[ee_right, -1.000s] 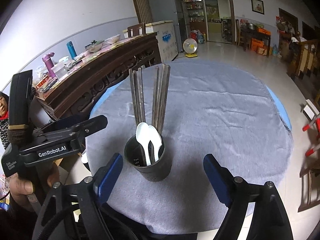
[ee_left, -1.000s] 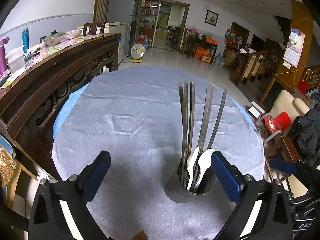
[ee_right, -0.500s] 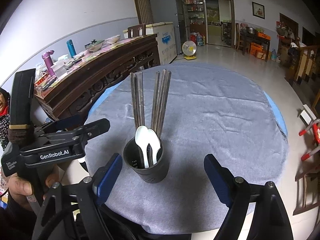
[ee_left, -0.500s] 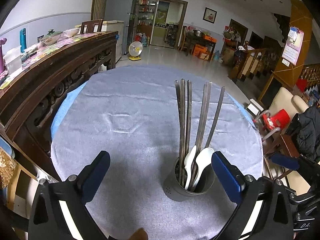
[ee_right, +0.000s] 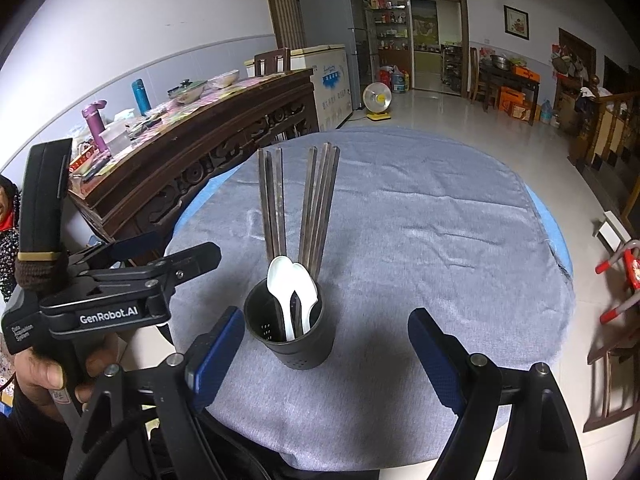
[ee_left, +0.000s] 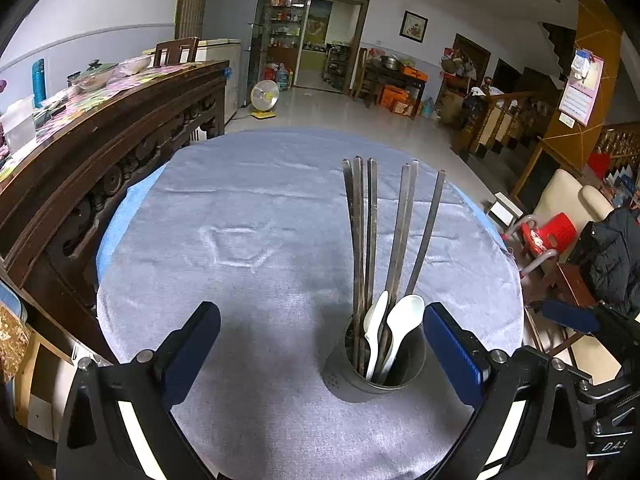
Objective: Organize utensils
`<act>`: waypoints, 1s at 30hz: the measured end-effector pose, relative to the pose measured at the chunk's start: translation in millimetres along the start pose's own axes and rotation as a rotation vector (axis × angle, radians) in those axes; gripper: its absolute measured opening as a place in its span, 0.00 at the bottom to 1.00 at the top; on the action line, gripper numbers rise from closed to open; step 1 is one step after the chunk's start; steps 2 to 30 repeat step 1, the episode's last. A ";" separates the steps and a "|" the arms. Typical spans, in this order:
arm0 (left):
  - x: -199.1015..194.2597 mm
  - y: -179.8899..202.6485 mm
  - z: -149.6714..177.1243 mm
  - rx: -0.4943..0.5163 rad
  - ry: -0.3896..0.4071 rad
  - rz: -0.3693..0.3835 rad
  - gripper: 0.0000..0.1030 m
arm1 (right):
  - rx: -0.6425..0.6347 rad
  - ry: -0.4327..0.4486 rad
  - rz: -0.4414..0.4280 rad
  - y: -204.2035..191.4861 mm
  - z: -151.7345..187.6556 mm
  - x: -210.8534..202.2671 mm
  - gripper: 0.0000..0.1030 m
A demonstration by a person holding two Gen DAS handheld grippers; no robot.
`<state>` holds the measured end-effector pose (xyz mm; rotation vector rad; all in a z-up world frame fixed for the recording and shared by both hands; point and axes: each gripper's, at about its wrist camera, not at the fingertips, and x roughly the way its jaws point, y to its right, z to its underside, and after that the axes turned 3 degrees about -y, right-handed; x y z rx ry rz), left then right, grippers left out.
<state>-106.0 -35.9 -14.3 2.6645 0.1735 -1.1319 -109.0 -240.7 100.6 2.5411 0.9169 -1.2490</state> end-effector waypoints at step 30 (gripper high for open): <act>0.7 0.9 -0.2 0.006 -0.003 -0.002 0.98 | 0.000 0.002 -0.001 0.2 -0.4 -0.3 0.84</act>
